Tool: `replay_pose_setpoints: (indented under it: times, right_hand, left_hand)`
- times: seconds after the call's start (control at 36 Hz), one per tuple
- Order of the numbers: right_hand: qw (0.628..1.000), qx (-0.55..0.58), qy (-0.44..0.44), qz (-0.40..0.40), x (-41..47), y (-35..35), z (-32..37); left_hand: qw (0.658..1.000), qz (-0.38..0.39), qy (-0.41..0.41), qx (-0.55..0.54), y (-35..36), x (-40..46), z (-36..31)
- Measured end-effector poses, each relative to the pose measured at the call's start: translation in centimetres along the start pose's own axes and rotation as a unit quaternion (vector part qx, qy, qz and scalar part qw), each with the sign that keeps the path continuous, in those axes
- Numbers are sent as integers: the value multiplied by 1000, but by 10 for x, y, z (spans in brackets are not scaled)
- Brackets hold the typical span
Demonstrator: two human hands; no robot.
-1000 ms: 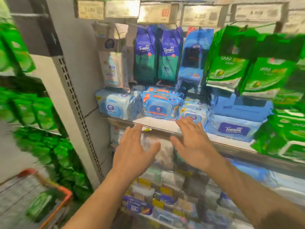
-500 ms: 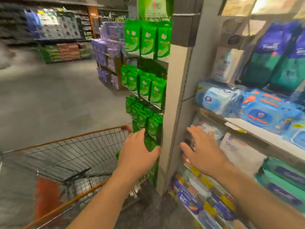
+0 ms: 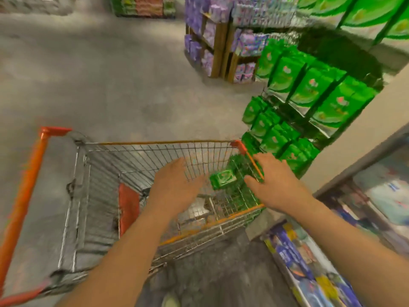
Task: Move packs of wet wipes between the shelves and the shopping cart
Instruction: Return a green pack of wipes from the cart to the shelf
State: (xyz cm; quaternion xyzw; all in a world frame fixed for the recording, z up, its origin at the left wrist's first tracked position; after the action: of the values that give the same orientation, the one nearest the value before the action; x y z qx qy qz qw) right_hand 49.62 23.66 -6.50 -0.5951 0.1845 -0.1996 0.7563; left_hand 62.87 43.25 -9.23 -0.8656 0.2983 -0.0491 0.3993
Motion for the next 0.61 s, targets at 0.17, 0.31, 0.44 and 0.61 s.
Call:
replay_pose_setpoints:
  times: [0.17,0.31,0.44,0.61]
  right_hand:
    - [999,11,19,37,33,18,5]
    - [995,36,50,75,69,41,-12]
    - [988,68,88,105,119,80,-37]
    - [968,126,144,160,187,153,-74]
  left_hand:
    - [998,37,-44,-11,12,36,31]
    - [996,64,-67,-10,32,71,42]
    - [988,97,-119,-6,63,117,54]
    - [971,139,-186,-56,124,182,79]
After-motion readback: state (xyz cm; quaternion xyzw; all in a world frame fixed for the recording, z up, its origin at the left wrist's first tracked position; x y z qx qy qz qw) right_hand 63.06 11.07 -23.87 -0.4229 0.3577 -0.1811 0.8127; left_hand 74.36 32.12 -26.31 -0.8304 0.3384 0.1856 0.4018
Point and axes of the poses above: each hand's wrist, its own x-axis towards the middle knuckle, its own y-axis out of the palm, z = x × y, the point moved 4 cm from there along x, towards the middle knuckle, and after that the axes turned 3 degrees about -z, right-handed, at the moved point
